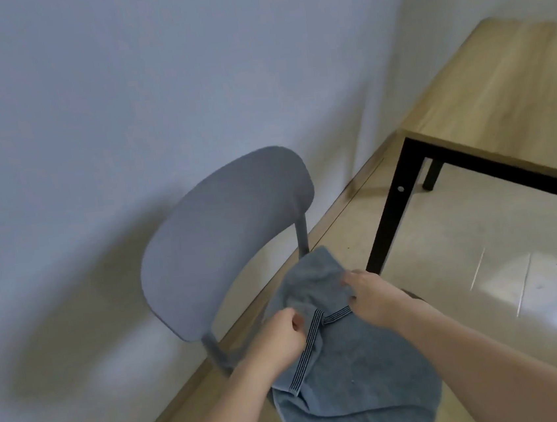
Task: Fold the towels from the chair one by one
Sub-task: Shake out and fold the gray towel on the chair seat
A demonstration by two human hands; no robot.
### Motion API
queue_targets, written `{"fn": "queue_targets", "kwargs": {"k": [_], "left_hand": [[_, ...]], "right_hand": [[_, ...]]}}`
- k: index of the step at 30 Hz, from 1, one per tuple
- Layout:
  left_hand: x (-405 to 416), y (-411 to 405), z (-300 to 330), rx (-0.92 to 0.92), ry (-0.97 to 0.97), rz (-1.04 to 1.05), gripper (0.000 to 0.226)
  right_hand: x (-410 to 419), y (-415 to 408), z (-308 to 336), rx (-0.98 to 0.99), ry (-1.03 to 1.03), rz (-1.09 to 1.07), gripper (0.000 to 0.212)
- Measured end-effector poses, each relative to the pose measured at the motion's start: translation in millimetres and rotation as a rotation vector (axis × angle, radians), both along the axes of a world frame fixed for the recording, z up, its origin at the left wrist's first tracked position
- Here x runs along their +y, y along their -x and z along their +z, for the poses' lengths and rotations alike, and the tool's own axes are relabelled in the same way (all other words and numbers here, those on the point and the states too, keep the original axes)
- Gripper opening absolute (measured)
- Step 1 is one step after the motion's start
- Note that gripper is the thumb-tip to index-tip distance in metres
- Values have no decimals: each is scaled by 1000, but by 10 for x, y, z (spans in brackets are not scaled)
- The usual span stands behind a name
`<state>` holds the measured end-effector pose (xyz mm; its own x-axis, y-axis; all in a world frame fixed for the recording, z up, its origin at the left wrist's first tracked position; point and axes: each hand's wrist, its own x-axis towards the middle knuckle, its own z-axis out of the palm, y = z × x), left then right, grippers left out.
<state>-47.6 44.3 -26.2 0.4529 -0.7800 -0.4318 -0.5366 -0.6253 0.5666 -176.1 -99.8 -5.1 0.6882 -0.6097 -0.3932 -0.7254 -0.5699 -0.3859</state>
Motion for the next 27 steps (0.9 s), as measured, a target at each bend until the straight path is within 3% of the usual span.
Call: {"fn": "queue_targets", "kwargs": {"k": [6,12,15,17,20,23,27], "left_hand": [[21,-30,-1008,-206,31,-92,24],[-44,76,-1171,-533,52,-270,27],[-29,83,-1214,-602,102,-276,18],[43,106,-1206,-610,163,-294,26],[142,165,-1083,-318,245,-334,29],[171,186,-755,11,494,-245,26],[261,224,-126,209,734,-141,34]], "right_hand": [[-85,124,-1124,-30,230,80,33],[-106,247,-1531,-176,400,75,31],[-75,231,-1625,-231,450,30,20],[-14,222,-1628,-228,428,12,22],[81,200,-1545,-144,423,46,32],[156,214,-1473,-57,498,37,31],[327,341,-1390,-154,444,-136,23]]}}
